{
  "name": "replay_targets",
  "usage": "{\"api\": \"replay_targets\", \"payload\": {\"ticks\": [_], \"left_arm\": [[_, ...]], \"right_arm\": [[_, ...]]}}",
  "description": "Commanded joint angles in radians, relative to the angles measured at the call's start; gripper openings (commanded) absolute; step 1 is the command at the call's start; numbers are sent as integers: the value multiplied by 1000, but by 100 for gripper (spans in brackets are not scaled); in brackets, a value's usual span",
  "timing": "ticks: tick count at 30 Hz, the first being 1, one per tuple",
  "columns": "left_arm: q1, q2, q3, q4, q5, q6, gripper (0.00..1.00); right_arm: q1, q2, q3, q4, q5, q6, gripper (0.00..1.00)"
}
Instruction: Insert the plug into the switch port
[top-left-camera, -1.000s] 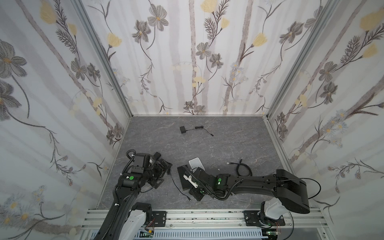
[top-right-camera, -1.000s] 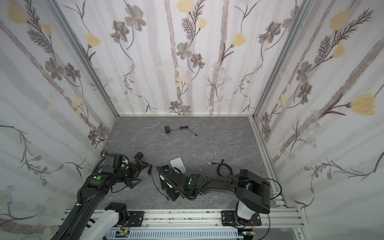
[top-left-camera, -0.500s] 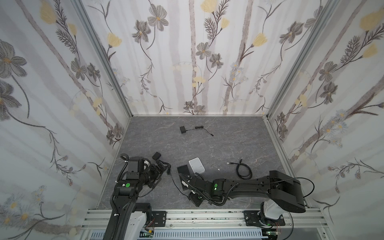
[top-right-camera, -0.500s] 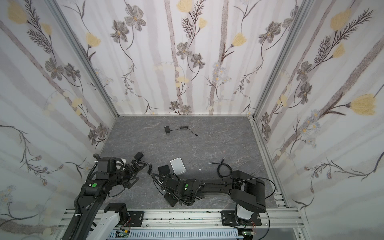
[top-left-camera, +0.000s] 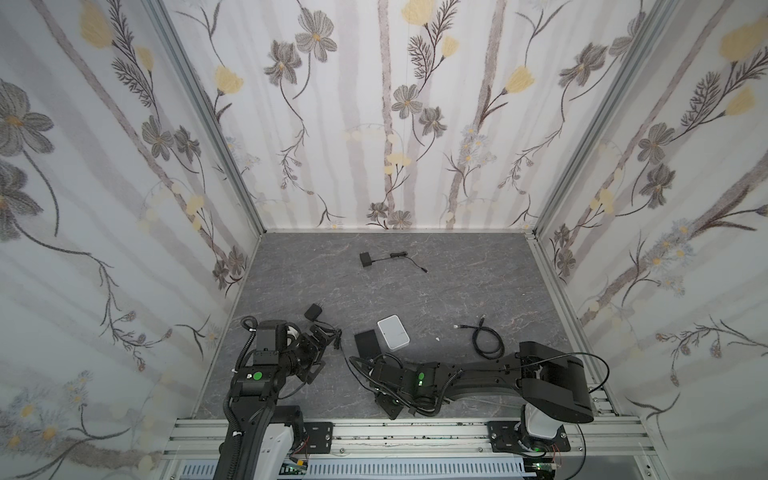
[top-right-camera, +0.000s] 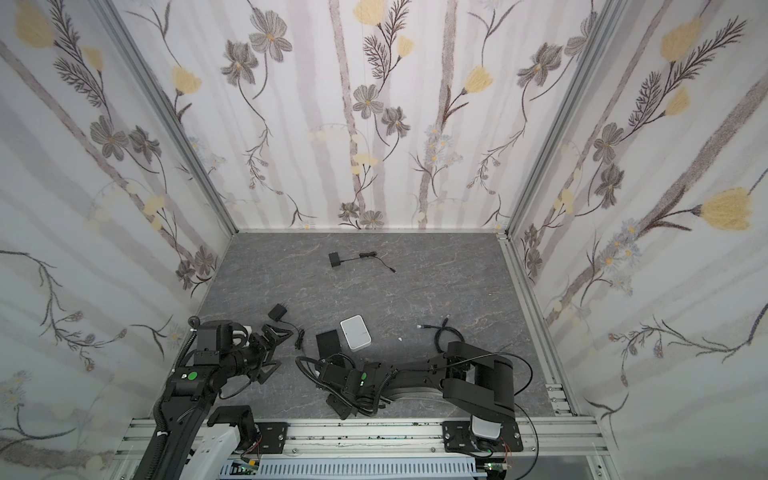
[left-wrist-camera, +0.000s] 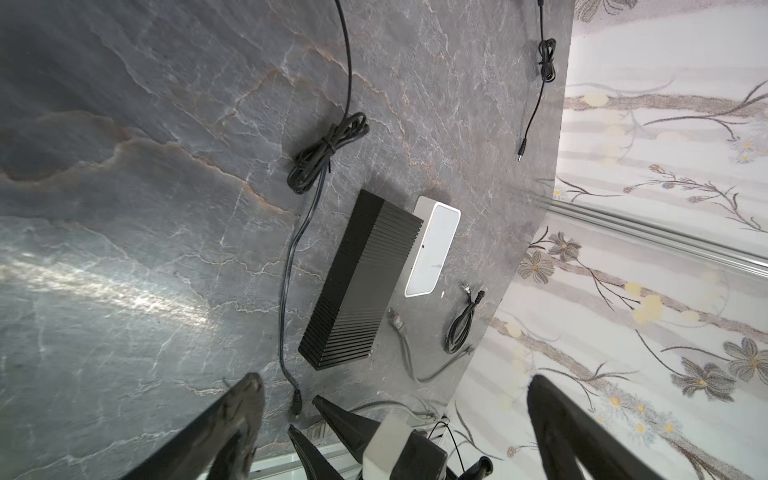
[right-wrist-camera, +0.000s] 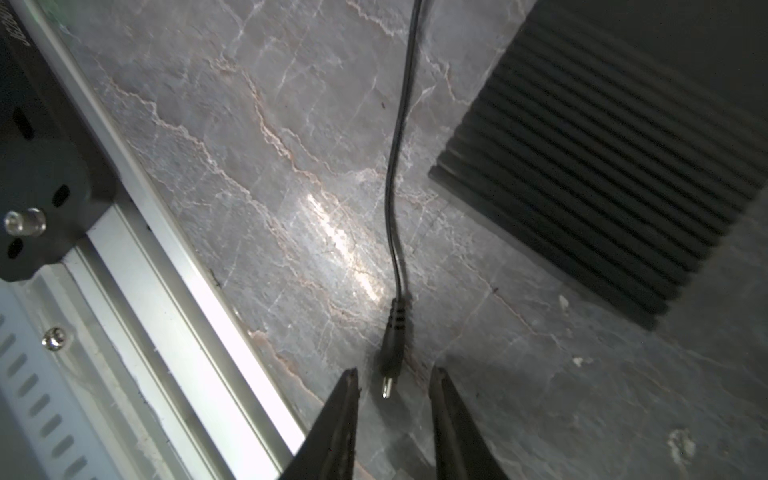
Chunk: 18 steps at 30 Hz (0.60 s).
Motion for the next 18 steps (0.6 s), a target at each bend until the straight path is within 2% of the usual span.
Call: {"api": "replay_targets", "payload": {"ticks": [1, 8, 13, 15, 18], "left_arm": [[1, 6, 16, 20, 17, -7, 100], [0, 14, 68, -43, -14, 40, 100], [2, 20, 60, -49, -16, 41, 100], [1, 20, 57, -48, -18, 36, 100], [1, 20, 53, -57, -32, 17, 100]], "right_arm": [[5, 24, 13, -9, 40, 26, 30], [25, 67, 47, -32, 67, 32, 28], [43, 83, 73, -67, 121, 34, 16], [49, 64, 63, -58, 147, 38, 8], [49, 3, 37, -22, 165, 39, 2]]}}
